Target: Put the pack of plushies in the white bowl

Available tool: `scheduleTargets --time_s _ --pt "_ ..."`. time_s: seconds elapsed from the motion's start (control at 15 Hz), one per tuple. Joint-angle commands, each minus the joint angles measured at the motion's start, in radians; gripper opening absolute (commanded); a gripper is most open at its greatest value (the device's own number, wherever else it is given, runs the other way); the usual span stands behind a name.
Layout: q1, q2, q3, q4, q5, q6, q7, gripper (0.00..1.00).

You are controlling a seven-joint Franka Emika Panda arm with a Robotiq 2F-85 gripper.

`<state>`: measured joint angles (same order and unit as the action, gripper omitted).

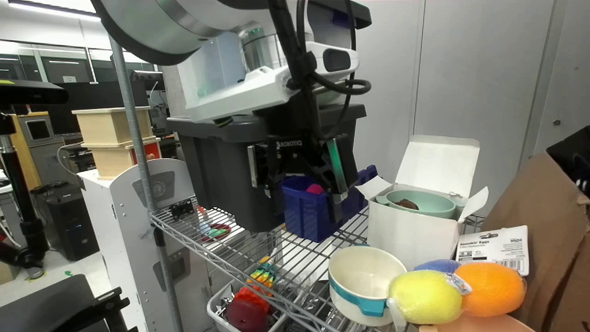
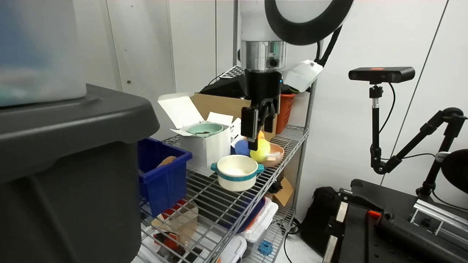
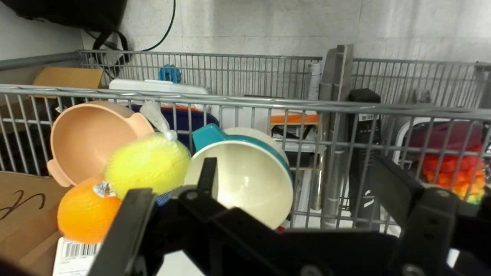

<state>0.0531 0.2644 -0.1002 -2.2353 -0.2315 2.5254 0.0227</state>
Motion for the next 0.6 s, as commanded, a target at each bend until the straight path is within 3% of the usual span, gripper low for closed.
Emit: scheduleTargets --time_s 0.0,0.53 --pt "-0.013 -0.107 0.055 -0.084 0.029 -0.075 -0.069 1.0" --pt "0.047 -0.426 0.17 -0.335 0.055 -0.116 -0.047 1.0"
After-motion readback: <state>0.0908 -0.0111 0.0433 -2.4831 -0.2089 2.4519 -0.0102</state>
